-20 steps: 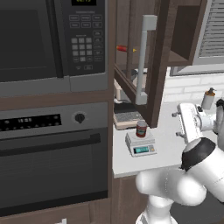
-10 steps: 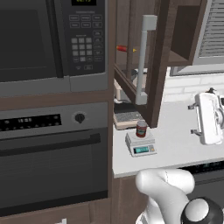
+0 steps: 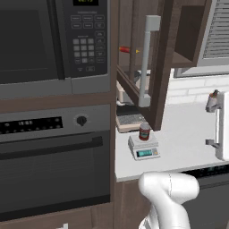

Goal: Pick the canned food and place it on the digital scale for weighing, and close the cabinet.

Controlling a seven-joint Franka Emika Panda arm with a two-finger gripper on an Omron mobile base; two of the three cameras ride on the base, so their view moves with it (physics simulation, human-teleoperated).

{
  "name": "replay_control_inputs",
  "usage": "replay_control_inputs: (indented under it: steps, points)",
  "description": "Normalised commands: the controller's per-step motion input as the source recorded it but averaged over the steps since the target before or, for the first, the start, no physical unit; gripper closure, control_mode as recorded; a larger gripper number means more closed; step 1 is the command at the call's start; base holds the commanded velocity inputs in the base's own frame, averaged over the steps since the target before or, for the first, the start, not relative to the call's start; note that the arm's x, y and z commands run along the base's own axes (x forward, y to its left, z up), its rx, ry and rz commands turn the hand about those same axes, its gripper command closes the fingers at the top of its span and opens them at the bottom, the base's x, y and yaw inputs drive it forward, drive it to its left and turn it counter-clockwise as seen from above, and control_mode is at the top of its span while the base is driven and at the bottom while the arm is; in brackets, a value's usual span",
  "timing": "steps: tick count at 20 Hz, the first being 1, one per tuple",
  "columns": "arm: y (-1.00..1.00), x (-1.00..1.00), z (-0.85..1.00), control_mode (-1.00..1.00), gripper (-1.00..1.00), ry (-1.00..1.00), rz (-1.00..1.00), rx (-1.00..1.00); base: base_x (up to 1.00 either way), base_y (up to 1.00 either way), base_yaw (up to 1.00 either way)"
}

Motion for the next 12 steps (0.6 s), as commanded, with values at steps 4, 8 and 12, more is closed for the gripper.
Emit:
replay_control_inputs:
  steps: [4, 8, 12]
  points:
    - [0.92, -0.68, 0.4, -1.0, -1.0, -0.15, -0.04, 0.01, 0.0, 0.0, 0.0]
    - [0.96, -0.33, 0.42, -1.0, -1.0, -0.19, -0.04, -0.09, 0.0, 0.0, 0.0]
    - [0.75, -0.19, 0.46, -1.0, -1.0, -0.26, -0.17, -0.25, 0.0, 0.0, 0.0]
